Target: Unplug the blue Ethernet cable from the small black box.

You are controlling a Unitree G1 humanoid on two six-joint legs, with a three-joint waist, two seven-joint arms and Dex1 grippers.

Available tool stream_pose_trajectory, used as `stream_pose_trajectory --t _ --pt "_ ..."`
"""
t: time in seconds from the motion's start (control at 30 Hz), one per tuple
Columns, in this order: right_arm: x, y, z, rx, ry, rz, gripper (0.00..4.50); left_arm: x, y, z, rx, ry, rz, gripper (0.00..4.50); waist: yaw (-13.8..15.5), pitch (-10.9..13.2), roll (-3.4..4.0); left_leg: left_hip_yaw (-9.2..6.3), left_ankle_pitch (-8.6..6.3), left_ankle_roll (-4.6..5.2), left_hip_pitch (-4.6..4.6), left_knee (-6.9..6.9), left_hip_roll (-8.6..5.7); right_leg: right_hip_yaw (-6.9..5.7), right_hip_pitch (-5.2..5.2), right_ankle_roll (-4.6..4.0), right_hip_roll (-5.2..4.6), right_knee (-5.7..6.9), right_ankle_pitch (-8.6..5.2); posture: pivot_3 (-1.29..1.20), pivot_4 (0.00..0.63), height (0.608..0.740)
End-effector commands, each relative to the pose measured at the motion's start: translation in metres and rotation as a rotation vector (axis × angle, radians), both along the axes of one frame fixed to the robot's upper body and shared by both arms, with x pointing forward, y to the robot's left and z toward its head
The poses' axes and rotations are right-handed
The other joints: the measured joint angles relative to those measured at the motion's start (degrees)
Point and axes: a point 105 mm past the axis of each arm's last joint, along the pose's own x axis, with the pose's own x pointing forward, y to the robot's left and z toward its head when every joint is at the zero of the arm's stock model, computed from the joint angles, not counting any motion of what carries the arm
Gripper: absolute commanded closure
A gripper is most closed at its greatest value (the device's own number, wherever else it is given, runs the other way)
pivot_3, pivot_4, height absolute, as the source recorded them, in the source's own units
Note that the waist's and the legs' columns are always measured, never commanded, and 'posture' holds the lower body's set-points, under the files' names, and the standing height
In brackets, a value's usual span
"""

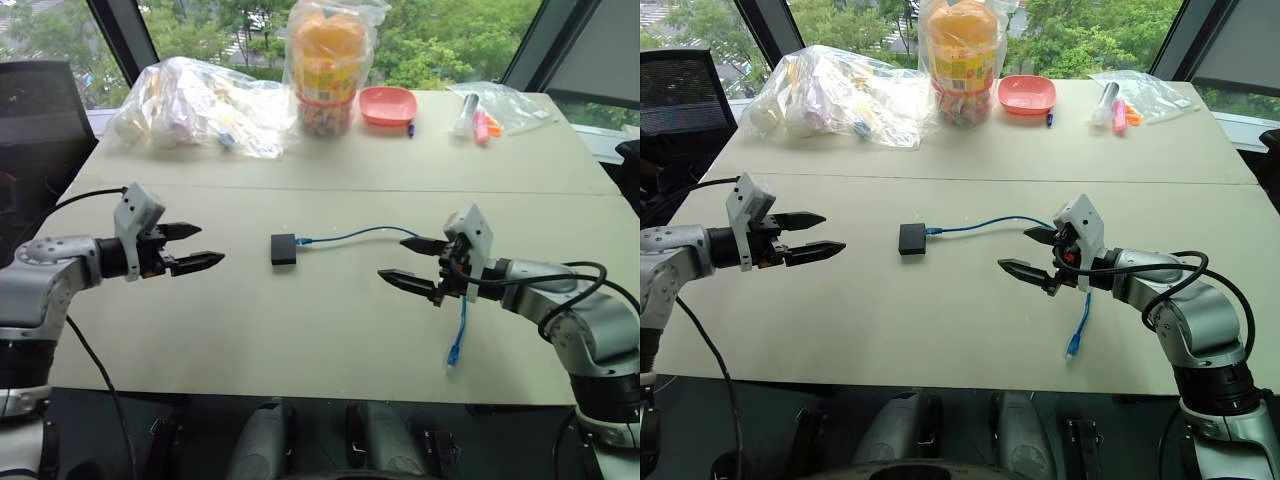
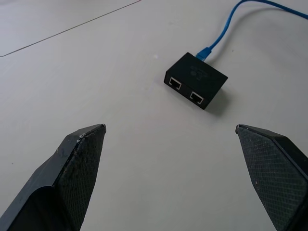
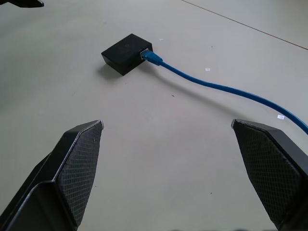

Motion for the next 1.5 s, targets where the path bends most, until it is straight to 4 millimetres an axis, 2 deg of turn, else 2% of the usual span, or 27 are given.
stream_pose_trajectory --t 0.03,0.2,0.3,0.37,0.53,0.6,0.67,0.83,0.97,1.13,1.23,1.47,1.5 --pt "0.000 0.003 0.009 -0.019 -0.051 0.002 0.02 0.003 0.000 0.010 0.010 -0.048 0.004 0.00 0.0 0.0 0.00 0.00 0.00 0.00 0.00 0.00 0.00 0.00 0.00 0.01 0.00 0.00 0.00 0.00 0.150 0.740" --pt "0.007 0.000 0.001 -0.083 -0.026 -0.033 0.02 0.015 0.014 0.009 0.111 -0.141 0.102 0.00 -0.1 0.0 0.00 0.00 0.00 0.00 0.01 0.00 0.00 0.00 0.00 0.01 0.00 0.02 0.01 0.00 0.150 0.740" --pt "0.011 0.005 0.009 -0.070 -0.067 -0.006 0.02 0.023 0.026 0.003 0.171 -0.134 0.158 0.00 -0.1 0.0 0.00 0.00 0.00 0.00 0.01 0.00 -0.01 0.00 -0.01 0.02 0.00 0.04 0.01 0.00 0.150 0.740" --pt "0.015 0.012 0.017 -0.059 -0.096 0.031 0.02 0.022 0.026 0.003 0.175 -0.112 0.126 0.00 -0.1 0.0 0.00 0.00 0.00 0.00 0.01 0.01 -0.02 -0.01 -0.01 0.02 0.01 0.04 0.01 0.00 0.150 0.740" --pt "0.036 0.041 0.020 -0.121 -0.158 0.173 0.02 0.007 0.013 0.017 0.165 -0.026 -0.082 0.00 -0.4 0.0 -0.02 0.02 0.01 0.01 0.00 0.05 -0.04 -0.03 -0.01 0.03 0.04 0.06 0.02 0.00 0.150 0.740" --pt "0.049 0.063 0.021 -0.121 -0.170 0.258 0.02 0.000 0.011 0.023 0.207 0.006 -0.168 0.00 -0.7 0.0 -0.03 0.02 0.01 0.01 0.01 0.05 -0.04 -0.04 -0.01 0.03 0.06 0.08 0.02 0.00 0.150 0.740" --pt "0.064 0.083 0.018 -0.110 -0.156 0.323 0.02 -0.005 0.012 0.028 0.257 0.033 -0.236 0.00 -1.4 0.0 -0.03 0.04 0.02 0.00 0.01 0.07 -0.04 -0.03 -0.01 0.04 0.13 0.13 0.02 0.00 0.150 0.740" --pt "0.102 0.113 0.000 -0.127 -0.102 0.344 0.02 -0.006 0.024 0.031 0.360 0.044 -0.258 0.00 -1.8 0.0 -0.02 0.06 0.02 0.01 0.04 0.08 0.00 0.01 -0.02 0.15 0.35 0.25 0.08 0.00 0.150 0.740" --pt "0.106 0.131 -0.009 -0.170 -0.075 0.410 0.02 -0.007 0.023 0.038 0.312 0.016 -0.237 0.00 -1.6 0.0 -0.03 0.06 0.02 0.00 -0.02 0.06 0.11 0.02 -0.12 0.15 0.45 0.27 0.08 0.00 0.150 0.740" --pt "0.104 0.139 -0.030 -0.260 -0.058 0.444 0.02 -0.014 0.019 0.033 0.273 0.024 -0.213 0.00 -1.8 0.0 -0.03 0.09 0.02 0.00 -0.02 0.06 0.11 0.10 -0.12 0.17 0.42 0.26 0.09 0.00 0.150 0.740" --pt "0.106 0.148 -0.031 -0.285 -0.099 0.437 0.80 -0.016 0.022 0.029 0.276 0.031 -0.182 0.00 -1.9 0.0 -0.01 0.09 0.05 -0.05 -0.01 0.06 0.12 0.12 -0.15 0.17 0.42 0.30 0.09 0.00 0.150 0.740" --pt "0.107 0.149 -0.040 -0.369 -0.146 0.438 4.42 -0.015 0.024 0.026 0.264 0.029 -0.151 0.00 -1.9 0.0 -0.01 0.09 0.19 -0.29 0.05 0.05 0.15 0.16 -0.25 0.14 0.42 0.60 0.09 0.00 0.150 0.740" --pt "0.108 0.149 -0.038 -0.366 -0.157 0.430 4.47 -0.014 0.025 0.026 0.261 0.029 -0.146 0.00 -1.9 0.0 -0.01 0.09 0.20 -0.33 0.06 0.06 0.14 0.16 -0.25 0.14 0.42 0.62 0.09 0.00 0.150 0.740"
